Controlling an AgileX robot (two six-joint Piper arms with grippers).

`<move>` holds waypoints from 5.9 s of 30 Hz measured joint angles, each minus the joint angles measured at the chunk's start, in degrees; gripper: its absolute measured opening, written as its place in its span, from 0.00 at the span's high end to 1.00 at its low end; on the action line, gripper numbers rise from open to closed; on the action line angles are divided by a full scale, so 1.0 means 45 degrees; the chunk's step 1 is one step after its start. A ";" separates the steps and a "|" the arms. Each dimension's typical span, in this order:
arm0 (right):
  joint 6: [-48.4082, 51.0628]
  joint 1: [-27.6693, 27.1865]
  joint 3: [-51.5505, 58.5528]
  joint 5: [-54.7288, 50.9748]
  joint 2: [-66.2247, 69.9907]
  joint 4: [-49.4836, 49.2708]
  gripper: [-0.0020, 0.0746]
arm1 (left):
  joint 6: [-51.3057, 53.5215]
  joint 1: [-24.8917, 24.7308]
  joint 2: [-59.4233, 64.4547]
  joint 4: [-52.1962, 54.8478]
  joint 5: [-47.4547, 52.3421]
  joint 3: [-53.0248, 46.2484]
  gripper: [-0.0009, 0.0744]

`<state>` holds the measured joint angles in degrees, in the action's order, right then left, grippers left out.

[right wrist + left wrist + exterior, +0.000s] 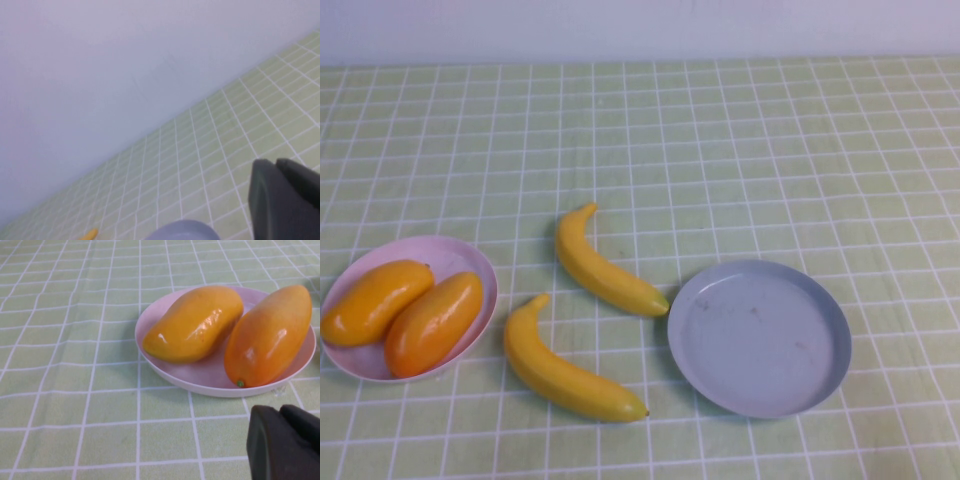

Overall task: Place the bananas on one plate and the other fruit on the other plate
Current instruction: Put another type of fruit in the right plate

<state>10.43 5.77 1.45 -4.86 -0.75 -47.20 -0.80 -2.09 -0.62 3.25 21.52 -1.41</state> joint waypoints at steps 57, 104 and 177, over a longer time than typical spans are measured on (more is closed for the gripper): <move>0.4391 0.7125 -2.4107 -1.1847 2.7085 0.6654 0.41 | 0.0000 0.0000 0.0000 0.0000 0.0000 0.0000 0.98; -0.1242 0.7224 -2.6591 -1.4670 2.5611 0.9815 0.57 | 0.0000 0.0000 0.0000 0.0000 0.0000 0.0000 0.98; 0.2962 0.9720 -1.7929 -0.9596 2.2581 0.7535 0.38 | 0.0000 0.0000 0.0000 0.0000 0.0000 0.0000 0.98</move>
<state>23.75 49.51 -79.23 -48.04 100.87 -13.29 -0.80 -2.09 -0.62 3.25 21.52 -1.41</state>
